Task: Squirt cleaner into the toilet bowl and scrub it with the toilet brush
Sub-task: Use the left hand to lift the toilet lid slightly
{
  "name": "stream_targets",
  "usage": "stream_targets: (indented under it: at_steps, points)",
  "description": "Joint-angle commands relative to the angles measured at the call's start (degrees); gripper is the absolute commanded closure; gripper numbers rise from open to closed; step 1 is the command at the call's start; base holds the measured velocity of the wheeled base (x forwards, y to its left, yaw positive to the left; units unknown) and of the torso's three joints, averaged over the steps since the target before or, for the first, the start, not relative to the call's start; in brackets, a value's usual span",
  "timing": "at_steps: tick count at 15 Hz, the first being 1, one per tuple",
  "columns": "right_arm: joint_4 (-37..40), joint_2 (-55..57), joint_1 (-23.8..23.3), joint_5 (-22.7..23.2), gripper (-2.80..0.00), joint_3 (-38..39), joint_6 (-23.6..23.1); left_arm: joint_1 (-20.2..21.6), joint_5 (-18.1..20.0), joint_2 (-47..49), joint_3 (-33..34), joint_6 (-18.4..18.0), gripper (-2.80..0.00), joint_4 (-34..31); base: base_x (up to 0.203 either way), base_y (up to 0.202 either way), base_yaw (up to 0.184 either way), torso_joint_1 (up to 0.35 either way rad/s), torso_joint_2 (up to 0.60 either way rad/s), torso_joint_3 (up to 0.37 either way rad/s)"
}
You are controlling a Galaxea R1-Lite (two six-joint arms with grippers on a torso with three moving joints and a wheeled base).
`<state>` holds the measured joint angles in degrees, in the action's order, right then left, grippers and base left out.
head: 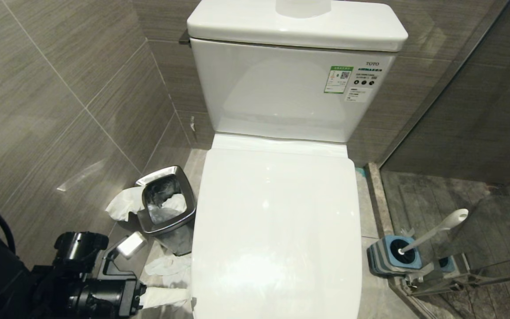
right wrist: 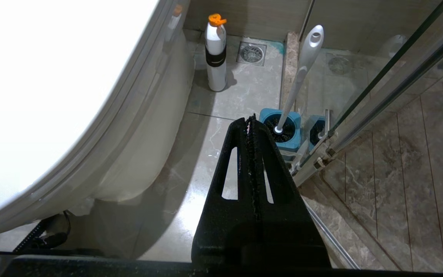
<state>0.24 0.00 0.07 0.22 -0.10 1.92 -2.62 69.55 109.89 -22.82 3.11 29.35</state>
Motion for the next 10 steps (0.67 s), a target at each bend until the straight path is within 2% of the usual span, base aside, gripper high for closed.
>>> stream_targets:
  at_steps: [1,10]
  points:
    - [0.0,0.0,0.0,0.0,0.00,0.0,0.0,-1.4,0.2,-0.6,0.4,0.1,-2.80,0.2,0.000,0.000,0.000,0.000,0.00,0.000]
    - [0.0,0.1,0.0,0.0,0.00,0.0,0.0,-3.2,-1.8,-0.7,0.2,0.1,-2.80,0.1,0.000,0.000,0.000,0.000,0.00,0.000]
